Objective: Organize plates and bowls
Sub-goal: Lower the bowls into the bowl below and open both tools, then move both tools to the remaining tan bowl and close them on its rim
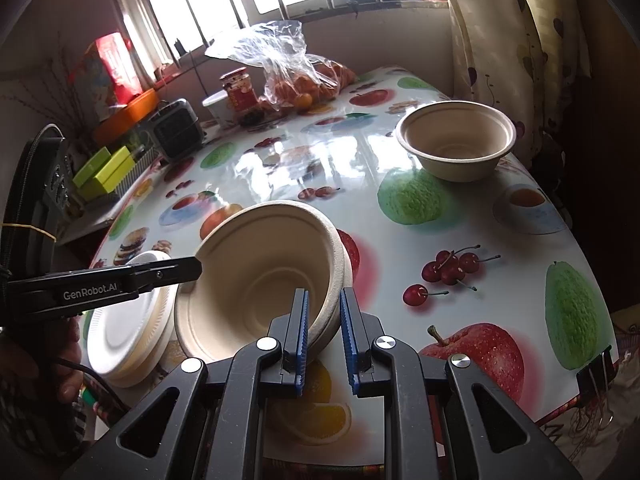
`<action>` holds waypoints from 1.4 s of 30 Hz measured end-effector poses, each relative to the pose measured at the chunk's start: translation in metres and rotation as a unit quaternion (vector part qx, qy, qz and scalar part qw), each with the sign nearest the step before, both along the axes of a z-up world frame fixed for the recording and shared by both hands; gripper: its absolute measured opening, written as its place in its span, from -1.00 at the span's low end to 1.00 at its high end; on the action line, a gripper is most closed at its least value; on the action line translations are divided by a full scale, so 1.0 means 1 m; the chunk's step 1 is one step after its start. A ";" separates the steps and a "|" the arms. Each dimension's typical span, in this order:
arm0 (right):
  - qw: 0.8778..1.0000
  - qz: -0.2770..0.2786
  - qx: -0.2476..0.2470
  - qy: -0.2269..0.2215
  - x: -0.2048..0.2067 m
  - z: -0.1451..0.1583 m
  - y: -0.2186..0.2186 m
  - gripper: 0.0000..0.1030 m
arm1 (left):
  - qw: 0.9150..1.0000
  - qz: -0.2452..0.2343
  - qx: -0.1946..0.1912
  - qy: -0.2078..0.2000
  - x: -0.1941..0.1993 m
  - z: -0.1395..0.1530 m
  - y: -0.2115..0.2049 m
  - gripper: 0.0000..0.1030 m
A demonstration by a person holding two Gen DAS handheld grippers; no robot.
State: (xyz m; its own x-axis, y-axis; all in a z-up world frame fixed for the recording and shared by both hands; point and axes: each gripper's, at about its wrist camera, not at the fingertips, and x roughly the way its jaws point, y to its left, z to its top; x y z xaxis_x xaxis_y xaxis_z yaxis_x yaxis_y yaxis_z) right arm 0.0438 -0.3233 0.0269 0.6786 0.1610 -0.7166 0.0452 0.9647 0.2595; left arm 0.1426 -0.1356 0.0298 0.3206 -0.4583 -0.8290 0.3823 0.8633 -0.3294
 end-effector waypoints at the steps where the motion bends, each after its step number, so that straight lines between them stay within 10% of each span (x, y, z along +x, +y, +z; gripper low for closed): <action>1: 1.000 0.000 0.000 0.000 0.000 0.001 0.000 -0.66 | 1.000 -0.001 0.000 -0.001 0.000 0.000 0.000 -0.81; 10: 1.000 -0.008 0.002 -0.002 0.000 0.002 -0.002 -0.36 | 1.000 -0.005 0.003 -0.006 0.000 0.001 -0.003 -0.70; 42: 0.993 -0.106 -0.026 -0.042 0.019 0.039 -0.100 -0.29 | 0.996 -0.056 -0.010 -0.062 0.067 0.054 -0.093 -0.54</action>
State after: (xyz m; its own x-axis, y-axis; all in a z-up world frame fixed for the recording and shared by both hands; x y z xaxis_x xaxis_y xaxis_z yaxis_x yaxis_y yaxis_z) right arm 0.0627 -0.4231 0.0662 0.7511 -0.0275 -0.6597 0.2284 0.9483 0.2205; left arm 0.2094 -0.2289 0.0839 0.3649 -0.5132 -0.7768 0.5151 0.8063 -0.2907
